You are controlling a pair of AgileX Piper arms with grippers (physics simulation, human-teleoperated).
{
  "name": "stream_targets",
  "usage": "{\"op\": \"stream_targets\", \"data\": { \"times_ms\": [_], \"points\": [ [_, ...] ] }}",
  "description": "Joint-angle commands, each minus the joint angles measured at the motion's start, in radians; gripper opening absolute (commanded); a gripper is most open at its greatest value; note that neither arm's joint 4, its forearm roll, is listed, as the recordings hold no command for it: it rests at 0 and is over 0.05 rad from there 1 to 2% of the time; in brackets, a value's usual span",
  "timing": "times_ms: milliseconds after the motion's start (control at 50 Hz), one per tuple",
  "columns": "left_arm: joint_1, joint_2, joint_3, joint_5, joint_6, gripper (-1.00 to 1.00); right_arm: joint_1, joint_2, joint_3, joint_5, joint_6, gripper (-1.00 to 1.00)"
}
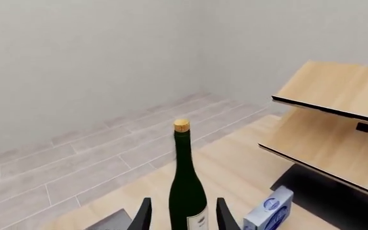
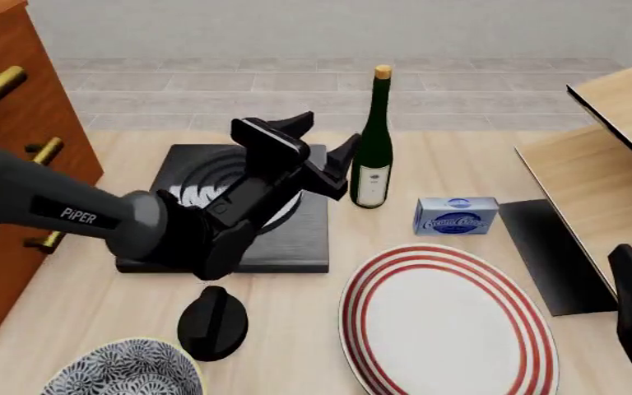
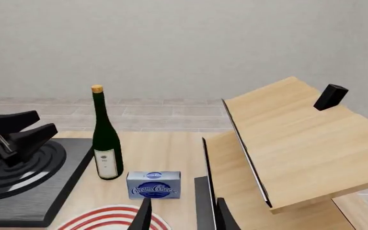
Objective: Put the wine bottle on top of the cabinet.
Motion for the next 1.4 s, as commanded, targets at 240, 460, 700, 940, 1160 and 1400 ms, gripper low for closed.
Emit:
{"op": "stream_targets", "data": {
  "times_ms": [240, 460, 700, 940, 1160, 1400],
  "points": [
    [0.012, 0.146, -0.135, 0.007, -0.007, 1.00, 0.000, 0.000, 0.000, 0.000, 0.000, 1.00],
    [0.006, 0.192, -0.185, 0.010, -0.009, 1.00, 0.000, 0.000, 0.000, 0.000, 0.000, 1.00],
    [0.007, 0.238, -0.256, 0.027, -0.012, 1.00, 0.000, 0.000, 0.000, 0.000, 0.000, 1.00],
    [0.009, 0.292, -0.313, 0.035, -0.018, 1.00, 0.000, 0.000, 0.000, 0.000, 0.000, 1.00],
    [-0.001, 0.327, -0.353, 0.040, -0.027, 1.00, 0.000, 0.000, 0.000, 0.000, 0.000, 1.00],
    [-0.005, 0.377, -0.417, 0.054, -0.033, 1.00, 0.000, 0.000, 0.000, 0.000, 0.000, 1.00]
  ]
}}
